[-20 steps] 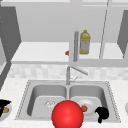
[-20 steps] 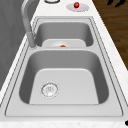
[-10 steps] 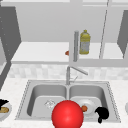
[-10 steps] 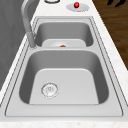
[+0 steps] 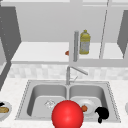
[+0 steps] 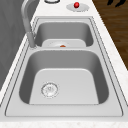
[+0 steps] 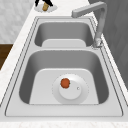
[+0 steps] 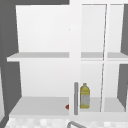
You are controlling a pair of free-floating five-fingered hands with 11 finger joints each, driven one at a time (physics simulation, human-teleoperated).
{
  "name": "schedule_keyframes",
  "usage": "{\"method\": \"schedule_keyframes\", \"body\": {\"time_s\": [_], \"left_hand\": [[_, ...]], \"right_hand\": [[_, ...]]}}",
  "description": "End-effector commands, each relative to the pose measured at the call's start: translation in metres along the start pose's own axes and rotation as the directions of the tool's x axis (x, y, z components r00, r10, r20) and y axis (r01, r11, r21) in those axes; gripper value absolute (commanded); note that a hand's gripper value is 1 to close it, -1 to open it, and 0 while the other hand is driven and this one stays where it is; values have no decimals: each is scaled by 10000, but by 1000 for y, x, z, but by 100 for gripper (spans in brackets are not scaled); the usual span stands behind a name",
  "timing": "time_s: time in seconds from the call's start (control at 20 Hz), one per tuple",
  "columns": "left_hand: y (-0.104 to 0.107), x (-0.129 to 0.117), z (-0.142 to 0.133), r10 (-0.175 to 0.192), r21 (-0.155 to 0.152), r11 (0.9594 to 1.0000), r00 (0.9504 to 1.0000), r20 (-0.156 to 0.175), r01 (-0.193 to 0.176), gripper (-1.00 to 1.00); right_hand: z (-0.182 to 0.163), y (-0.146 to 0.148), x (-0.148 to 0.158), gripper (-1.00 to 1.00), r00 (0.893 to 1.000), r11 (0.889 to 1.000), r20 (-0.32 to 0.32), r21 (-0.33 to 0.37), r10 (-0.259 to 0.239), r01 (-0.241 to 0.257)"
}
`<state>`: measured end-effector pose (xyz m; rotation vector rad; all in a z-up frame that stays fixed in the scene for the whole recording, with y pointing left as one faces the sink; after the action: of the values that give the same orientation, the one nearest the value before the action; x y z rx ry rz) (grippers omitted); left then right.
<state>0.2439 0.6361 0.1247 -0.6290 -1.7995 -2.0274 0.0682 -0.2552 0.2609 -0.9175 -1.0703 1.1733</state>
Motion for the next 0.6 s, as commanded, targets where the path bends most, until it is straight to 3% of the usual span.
{"method": "schedule_keyframes", "body": {"time_s": [0.0,0.3,0.35,0.45,0.5,0.55], "left_hand": [[-3,-24,12,545,286,9981,9982,261,-552,-100],[-3,-60,30,936,322,9950,9951,308,-946,-100],[-2,-61,32,1162,437,9920,9923,422,-1180,-100],[-7,-55,33,1196,668,9900,9907,647,-1239,-100],[-12,-50,33,1093,815,9900,9917,682,-1147,100],[-13,-47,35,1005,631,9923,9908,909,-1064,100]], "right_hand": [[0,0,0,0,10000,10000,0,0,0,0],[0,0,0,0,10000,10000,0,0,0,0],[0,0,0,0,10000,10000,0,0,0,0],[0,0,0,0,10000,10000,0,0,0,0],[0,0,0,0,10000,10000,0,0,0,0],[0,0,0,0,10000,10000,0,0,0,0]]}}
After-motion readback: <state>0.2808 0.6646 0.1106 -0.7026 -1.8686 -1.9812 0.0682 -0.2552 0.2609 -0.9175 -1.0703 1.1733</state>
